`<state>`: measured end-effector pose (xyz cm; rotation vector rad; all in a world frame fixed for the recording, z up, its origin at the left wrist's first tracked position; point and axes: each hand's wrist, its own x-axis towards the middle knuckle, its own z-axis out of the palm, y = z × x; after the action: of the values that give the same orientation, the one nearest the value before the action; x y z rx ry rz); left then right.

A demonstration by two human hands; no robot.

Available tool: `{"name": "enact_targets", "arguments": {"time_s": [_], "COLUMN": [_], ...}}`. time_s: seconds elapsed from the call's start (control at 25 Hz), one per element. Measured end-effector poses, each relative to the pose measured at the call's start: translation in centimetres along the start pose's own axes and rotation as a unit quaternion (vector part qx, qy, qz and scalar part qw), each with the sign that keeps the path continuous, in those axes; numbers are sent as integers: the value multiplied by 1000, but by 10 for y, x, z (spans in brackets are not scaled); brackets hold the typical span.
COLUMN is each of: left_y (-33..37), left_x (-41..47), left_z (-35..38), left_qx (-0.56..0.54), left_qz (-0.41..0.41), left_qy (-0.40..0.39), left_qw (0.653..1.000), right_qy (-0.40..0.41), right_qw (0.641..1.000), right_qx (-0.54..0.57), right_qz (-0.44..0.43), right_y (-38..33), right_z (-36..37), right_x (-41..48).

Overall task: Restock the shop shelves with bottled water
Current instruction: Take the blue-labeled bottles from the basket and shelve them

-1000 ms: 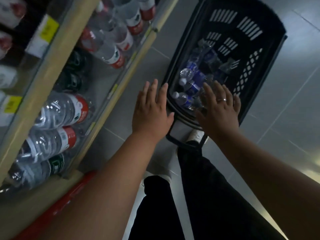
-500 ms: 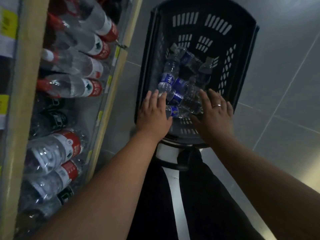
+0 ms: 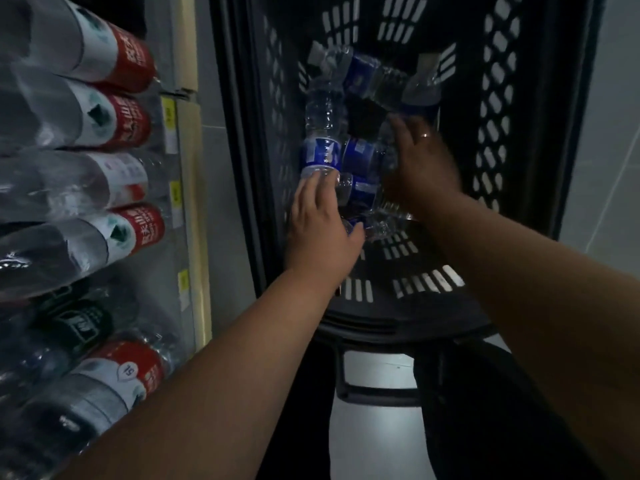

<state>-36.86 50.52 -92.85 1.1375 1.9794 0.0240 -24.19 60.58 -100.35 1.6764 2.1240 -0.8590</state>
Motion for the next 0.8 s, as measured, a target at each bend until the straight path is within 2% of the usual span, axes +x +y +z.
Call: {"name": "enact_targets", "arguments": {"time_s": [0.24, 0.36, 0.52, 0.64, 0.8], "left_y": [-7, -8, -5, 4, 12], "left_x": [26, 38, 40, 40, 56], "left_z": [18, 20, 12, 6, -3], "left_qx": [-6, -12, 12, 17, 19], "left_qz": [17, 17, 21, 38, 47], "left_qy": [25, 43, 29, 20, 17], "left_qw": [1000, 999, 999, 999, 999], "right_qy": [-57, -68, -59, -42, -65], "right_qw": [996, 994, 995, 997, 996], "right_qx": [-47, -74, -73, -60, -5], "right_qz": [-47, -33, -42, -7, 55], "right_y": [-6, -3, 0, 0, 0], "right_z": [45, 49, 47, 35, 22], "right_x": [40, 56, 57, 40, 20]}}
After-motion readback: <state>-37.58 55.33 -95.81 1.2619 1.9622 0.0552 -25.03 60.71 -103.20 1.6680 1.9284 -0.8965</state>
